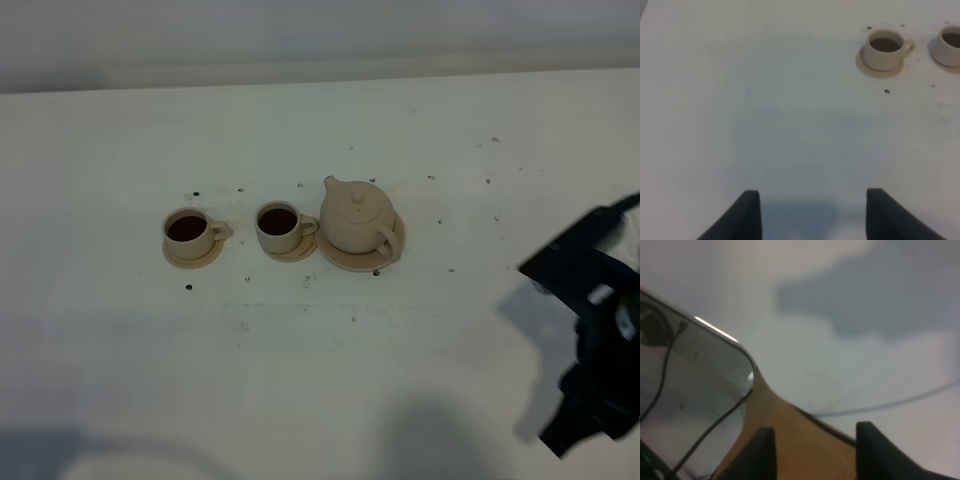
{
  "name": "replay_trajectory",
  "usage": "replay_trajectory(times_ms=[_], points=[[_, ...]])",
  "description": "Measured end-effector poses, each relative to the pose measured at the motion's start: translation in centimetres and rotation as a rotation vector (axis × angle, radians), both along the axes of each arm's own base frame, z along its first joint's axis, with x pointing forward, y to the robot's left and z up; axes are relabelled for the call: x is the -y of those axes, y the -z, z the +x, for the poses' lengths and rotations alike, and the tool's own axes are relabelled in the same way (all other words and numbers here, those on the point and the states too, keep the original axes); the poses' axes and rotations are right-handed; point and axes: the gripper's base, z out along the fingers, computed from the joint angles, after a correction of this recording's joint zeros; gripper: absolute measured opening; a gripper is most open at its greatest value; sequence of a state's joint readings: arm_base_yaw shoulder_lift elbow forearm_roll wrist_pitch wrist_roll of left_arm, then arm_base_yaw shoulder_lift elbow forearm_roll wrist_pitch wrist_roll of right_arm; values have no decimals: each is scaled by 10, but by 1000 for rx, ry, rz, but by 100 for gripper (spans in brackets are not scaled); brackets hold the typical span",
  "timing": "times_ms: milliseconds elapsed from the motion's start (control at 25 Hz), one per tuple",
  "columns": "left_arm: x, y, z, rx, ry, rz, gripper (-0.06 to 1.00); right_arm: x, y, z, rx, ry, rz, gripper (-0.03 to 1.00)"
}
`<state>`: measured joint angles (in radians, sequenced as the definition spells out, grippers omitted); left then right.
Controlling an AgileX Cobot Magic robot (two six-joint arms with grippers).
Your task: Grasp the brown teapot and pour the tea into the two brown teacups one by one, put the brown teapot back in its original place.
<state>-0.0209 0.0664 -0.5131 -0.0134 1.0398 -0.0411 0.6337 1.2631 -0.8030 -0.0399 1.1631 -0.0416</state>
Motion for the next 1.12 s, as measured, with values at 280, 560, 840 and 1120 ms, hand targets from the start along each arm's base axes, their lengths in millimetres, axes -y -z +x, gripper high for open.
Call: replay_trajectory(times_ms=[280,560,840,1120], points=[[0,0,0,0,0,0,47,32,5,-52,100,-38,135,52],[0,0,0,0,-1,-1,47,50,3,-82,194,-33,249,54],[0,0,0,0,-1,-1,47,57,-4,-91,262,-29,300,54],[0,0,0,0,-1,-1,47,59,-5,-92,282,-3,298,54]])
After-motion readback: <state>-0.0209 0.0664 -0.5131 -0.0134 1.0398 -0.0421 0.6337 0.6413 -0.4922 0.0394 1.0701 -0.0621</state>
